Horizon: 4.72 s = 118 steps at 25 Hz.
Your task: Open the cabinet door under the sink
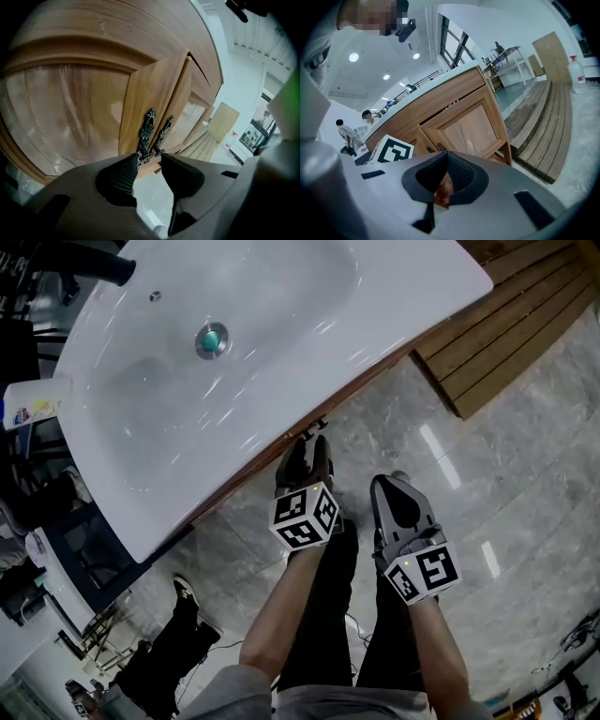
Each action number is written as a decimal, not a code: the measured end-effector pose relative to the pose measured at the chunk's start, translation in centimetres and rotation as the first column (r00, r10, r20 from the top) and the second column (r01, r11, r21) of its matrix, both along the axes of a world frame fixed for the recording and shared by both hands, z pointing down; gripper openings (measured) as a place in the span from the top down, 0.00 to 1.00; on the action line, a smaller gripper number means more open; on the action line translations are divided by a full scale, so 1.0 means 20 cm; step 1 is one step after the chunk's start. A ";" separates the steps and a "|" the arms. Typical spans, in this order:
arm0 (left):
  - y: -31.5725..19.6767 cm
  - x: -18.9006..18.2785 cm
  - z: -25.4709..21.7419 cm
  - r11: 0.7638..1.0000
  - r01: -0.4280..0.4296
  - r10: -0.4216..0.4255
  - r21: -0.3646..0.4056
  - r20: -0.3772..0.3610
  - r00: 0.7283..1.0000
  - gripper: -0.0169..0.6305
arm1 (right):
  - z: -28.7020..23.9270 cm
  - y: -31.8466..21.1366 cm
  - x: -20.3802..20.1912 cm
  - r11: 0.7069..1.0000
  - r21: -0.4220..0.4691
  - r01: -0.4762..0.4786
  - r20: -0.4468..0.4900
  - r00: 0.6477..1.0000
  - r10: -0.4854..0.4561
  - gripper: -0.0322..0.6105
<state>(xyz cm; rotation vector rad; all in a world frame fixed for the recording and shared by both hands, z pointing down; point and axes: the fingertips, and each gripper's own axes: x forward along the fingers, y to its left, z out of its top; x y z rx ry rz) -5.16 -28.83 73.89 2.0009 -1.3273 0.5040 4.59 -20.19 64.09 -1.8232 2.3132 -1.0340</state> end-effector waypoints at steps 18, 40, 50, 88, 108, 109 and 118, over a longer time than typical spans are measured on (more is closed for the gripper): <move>-0.06 -0.04 0.03 0.977 0.210 -0.213 0.047 0.089 0.973 0.81 | 0.12 0.08 0.07 0.999 -0.038 -0.015 0.015 1.000 0.015 0.94; 0.05 -0.02 0.02 0.978 0.201 -0.203 0.055 0.037 0.978 0.85 | 0.12 0.10 0.12 0.988 -0.046 0.151 0.056 0.987 -0.148 0.94; 0.16 -0.01 0.02 0.995 0.045 -0.050 0.091 0.050 0.998 0.85 | 0.13 0.14 0.00 0.989 -0.038 0.143 0.040 0.989 -0.141 0.94; 1.18 -0.40 -0.01 0.830 -0.539 0.537 0.145 0.056 0.842 0.85 | 0.16 0.75 -0.63 0.998 -0.024 0.050 -0.065 0.997 -0.051 0.94; 1.47 -0.95 0.04 0.640 -0.764 0.740 0.085 0.202 0.642 0.85 | 0.20 0.93 -1.20 0.990 -0.091 0.108 -0.046 0.993 -0.113 0.94; 1.47 -0.96 0.03 0.646 -0.759 0.734 0.085 0.205 0.647 0.85 | 0.19 0.93 -1.22 0.989 -0.092 0.114 -0.045 0.992 -0.119 0.94; 1.49 -1.09 -0.15 0.815 -0.566 0.546 0.123 0.165 0.821 0.83 | 0.11 0.94 -1.24 0.979 -0.093 0.180 -0.021 0.983 -0.183 0.94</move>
